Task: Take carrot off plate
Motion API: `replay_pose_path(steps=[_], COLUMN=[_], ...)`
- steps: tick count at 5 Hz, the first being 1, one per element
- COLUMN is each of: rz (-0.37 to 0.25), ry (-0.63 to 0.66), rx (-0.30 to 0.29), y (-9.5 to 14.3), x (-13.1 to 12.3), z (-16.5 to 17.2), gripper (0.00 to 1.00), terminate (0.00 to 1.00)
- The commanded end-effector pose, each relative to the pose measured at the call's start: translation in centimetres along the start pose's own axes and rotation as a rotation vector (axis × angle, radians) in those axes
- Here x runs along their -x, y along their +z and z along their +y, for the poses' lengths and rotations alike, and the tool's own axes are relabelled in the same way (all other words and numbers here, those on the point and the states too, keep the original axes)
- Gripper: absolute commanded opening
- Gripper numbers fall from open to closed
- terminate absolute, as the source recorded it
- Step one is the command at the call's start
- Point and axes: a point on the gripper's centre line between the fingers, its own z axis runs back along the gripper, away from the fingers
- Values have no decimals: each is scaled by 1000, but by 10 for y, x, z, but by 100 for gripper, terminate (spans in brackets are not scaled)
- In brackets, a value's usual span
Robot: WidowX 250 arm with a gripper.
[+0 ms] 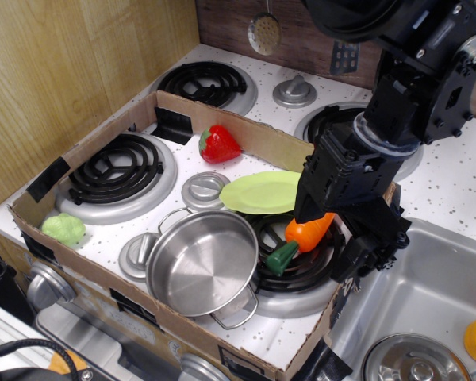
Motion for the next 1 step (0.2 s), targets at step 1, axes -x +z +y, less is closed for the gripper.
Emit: replay_pose_path(steps=[1], rz=[25], ry=[9], rx=[6], y=[8], x=[10], z=[2], gripper=[100], terminate=[100])
